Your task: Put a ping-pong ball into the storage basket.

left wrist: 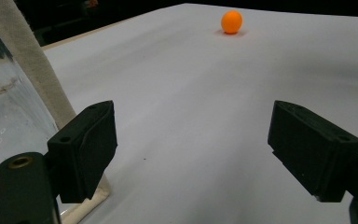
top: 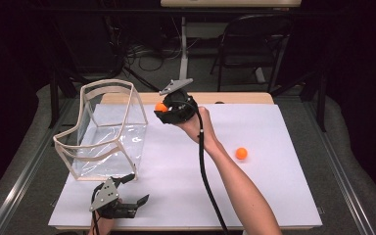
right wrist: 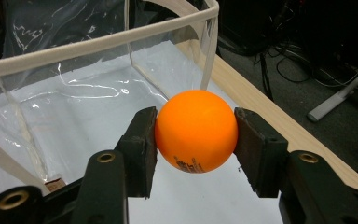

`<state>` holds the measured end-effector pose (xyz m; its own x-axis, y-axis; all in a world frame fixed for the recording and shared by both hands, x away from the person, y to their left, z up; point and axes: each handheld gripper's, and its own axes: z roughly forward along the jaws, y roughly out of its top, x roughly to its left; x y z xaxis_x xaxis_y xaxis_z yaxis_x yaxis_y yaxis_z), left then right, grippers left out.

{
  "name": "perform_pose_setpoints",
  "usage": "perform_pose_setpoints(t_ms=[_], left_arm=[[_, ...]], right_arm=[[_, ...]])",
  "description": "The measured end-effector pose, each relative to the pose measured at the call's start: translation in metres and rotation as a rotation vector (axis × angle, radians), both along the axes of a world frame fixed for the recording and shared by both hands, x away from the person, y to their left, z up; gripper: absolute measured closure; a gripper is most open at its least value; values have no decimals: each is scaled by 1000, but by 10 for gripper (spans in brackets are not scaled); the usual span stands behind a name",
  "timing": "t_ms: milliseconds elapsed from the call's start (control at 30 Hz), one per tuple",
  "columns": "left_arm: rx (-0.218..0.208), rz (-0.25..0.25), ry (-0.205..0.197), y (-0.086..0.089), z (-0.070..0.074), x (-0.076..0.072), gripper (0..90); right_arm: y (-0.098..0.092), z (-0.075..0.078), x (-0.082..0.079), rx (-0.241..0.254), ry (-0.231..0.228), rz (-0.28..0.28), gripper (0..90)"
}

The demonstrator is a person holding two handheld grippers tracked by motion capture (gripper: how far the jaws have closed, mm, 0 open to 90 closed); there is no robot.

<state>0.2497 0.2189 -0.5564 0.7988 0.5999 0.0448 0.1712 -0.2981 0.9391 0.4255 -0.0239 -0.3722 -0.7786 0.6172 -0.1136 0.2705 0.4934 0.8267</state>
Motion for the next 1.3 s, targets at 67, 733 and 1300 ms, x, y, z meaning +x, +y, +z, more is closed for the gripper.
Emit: perform_pose_setpoints(t_ms=[67, 733, 1300], left_arm=[[-4, -2, -1, 0, 0, 0, 157], [-6, 10, -2, 2, 1, 0, 157], [-6, -5, -4, -1, 1, -1, 157]], right_arm=[[2, 2, 1, -1, 0, -1, 511], [35, 19, 7, 7, -11, 43, 511], [56, 33, 7, -2, -18, 79, 511]])
